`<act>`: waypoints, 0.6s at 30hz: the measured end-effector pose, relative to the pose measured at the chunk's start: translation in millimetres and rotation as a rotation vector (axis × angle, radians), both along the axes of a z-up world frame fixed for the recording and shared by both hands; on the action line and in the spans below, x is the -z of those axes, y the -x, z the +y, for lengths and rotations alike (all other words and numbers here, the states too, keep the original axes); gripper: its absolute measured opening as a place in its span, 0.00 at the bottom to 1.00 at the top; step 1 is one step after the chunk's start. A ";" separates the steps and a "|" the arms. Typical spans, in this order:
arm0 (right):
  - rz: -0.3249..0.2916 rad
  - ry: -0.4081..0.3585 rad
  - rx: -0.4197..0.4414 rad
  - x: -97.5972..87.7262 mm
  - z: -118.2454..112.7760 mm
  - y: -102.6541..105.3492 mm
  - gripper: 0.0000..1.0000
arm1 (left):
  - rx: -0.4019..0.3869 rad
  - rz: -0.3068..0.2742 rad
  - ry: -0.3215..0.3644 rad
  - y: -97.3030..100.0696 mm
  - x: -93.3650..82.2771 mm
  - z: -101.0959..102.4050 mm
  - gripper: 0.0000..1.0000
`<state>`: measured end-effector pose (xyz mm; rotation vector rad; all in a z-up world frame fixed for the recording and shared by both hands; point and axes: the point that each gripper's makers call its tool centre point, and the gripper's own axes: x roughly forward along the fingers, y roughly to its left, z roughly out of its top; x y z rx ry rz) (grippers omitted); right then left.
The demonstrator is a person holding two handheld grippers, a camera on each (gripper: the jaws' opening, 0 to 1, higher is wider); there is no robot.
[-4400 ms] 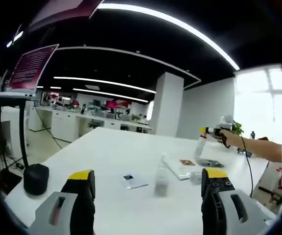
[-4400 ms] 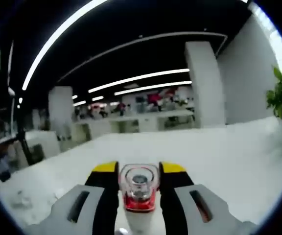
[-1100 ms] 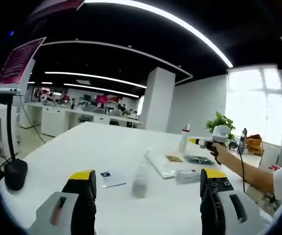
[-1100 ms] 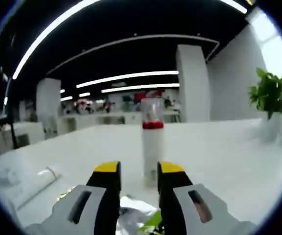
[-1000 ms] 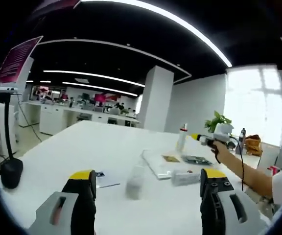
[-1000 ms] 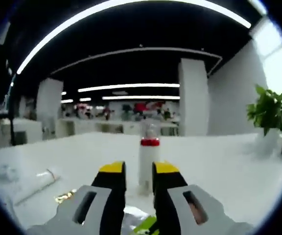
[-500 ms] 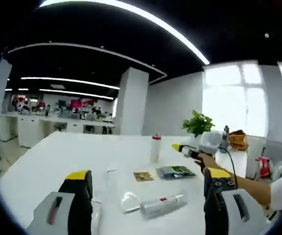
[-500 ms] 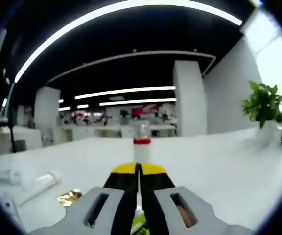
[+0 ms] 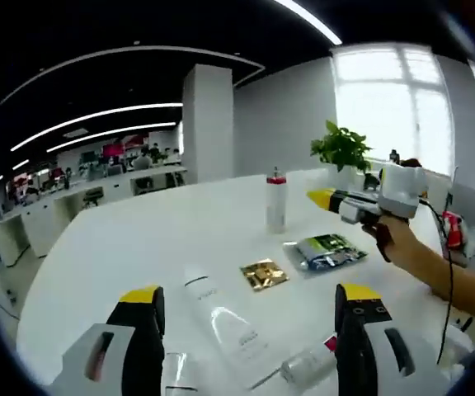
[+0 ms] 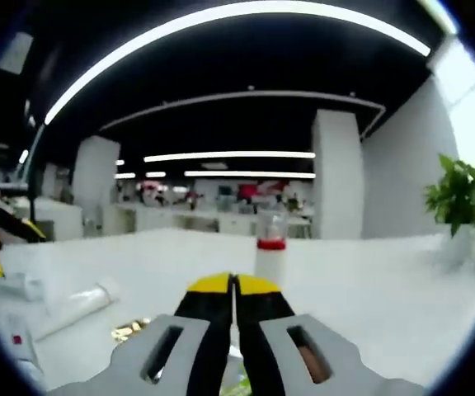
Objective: Arrange the skincare products in the storage area until every visible bottle or jar stands upright without overlapping.
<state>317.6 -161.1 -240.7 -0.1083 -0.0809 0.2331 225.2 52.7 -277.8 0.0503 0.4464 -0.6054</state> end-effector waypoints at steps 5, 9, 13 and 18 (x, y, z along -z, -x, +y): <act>0.008 0.003 -0.002 1.6 1.7 -0.4 0.00 | -0.039 0.021 -0.136 -35.1 22.7 11.0 0.82; 0.008 0.004 -0.015 0.6 5.9 -0.3 0.00 | -0.044 0.039 -0.256 -49.7 40.3 14.3 0.81; 0.005 -0.002 -0.017 -1.3 5.8 -1.0 0.00 | -0.015 0.056 -0.284 -53.9 46.3 5.1 0.77; 0.004 -0.013 -0.012 -2.5 3.6 -1.1 0.00 | -0.065 0.157 -0.279 -63.3 55.9 4.8 0.79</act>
